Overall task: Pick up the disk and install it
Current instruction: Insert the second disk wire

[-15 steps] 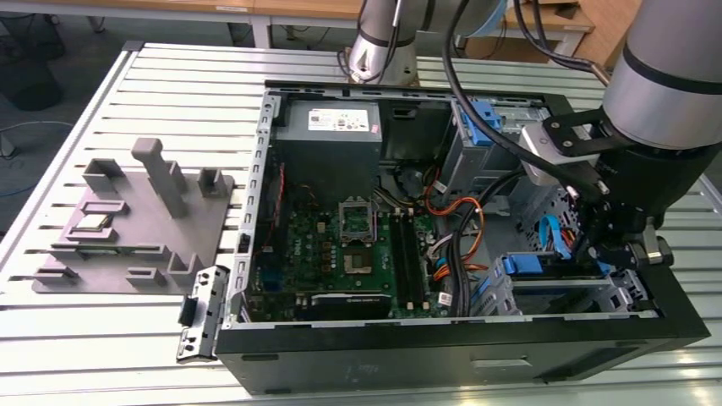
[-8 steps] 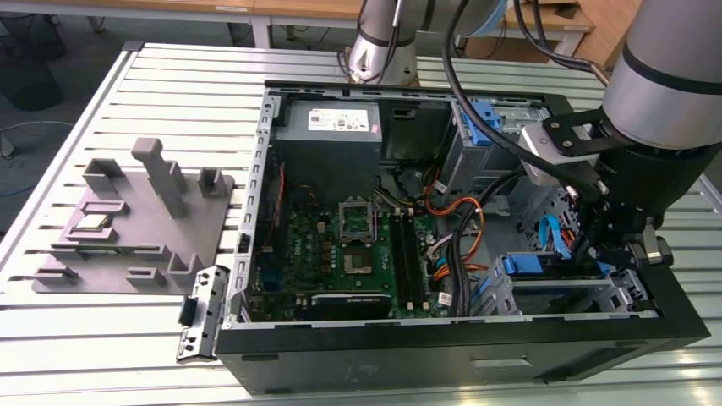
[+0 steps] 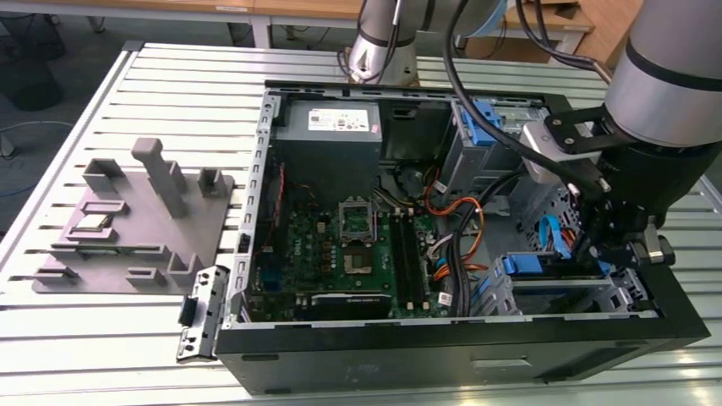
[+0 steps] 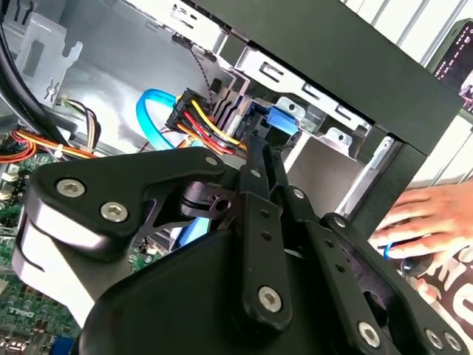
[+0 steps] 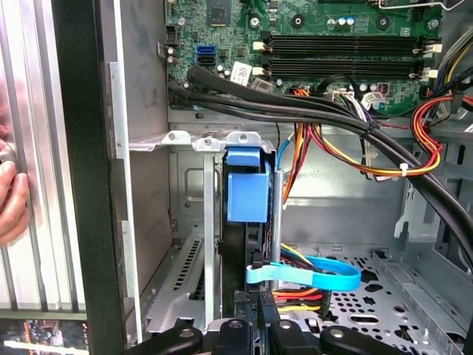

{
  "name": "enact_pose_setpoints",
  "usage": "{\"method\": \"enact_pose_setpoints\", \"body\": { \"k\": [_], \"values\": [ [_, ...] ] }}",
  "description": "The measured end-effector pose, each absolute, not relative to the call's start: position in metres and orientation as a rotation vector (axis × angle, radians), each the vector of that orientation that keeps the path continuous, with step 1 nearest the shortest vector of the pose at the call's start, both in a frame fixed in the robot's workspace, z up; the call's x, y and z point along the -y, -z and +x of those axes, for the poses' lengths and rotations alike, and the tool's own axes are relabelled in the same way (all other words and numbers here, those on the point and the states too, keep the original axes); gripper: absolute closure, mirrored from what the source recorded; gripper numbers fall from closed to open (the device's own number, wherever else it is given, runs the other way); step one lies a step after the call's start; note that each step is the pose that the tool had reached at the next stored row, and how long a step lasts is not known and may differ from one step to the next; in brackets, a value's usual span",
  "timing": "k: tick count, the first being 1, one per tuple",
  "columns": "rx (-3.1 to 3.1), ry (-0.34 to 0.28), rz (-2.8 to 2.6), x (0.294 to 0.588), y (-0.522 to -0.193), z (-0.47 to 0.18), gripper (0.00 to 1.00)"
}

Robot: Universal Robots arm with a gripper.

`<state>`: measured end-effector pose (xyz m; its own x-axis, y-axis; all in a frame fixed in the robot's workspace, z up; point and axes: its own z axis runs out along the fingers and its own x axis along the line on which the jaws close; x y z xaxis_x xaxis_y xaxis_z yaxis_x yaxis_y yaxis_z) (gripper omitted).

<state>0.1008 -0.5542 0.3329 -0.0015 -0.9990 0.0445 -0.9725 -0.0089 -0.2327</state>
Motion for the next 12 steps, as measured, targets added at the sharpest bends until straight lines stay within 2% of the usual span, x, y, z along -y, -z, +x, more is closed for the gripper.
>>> {"method": "enact_pose_setpoints", "body": {
  "k": [12],
  "values": [
    [-2.163, 0.295, -2.070, 0.5530, -0.3323, 0.1011, 0.84]
  ]
}}
